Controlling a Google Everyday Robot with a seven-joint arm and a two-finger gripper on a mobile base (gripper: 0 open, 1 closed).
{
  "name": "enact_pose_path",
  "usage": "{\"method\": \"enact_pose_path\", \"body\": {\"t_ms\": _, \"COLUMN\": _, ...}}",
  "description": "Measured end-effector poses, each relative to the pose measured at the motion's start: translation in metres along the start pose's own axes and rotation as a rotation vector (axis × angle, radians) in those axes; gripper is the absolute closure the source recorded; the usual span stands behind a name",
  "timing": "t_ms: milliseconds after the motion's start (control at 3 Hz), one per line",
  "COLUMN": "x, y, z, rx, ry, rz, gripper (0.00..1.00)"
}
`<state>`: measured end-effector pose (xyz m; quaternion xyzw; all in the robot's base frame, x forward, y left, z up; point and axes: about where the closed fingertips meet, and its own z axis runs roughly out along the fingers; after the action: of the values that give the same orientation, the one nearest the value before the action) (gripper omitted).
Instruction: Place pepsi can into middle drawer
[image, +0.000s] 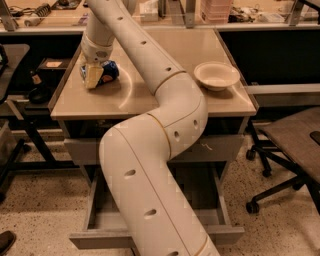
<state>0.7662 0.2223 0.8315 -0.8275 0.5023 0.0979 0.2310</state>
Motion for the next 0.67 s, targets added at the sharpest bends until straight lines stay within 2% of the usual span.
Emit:
{"method": "enact_pose_path", "body": {"t_ms": 333, "x": 0.0, "y": 0.0, "z": 0.0, "rx": 0.0, "ry": 0.0, "rz": 0.0, "gripper": 1.0}}
{"method": "enact_pose_path", "body": {"t_ms": 667, "x": -0.0011, "y": -0.0029, "z": 0.004, "rx": 0.006, "ry": 0.0, "rz": 0.001, "gripper": 1.0}}
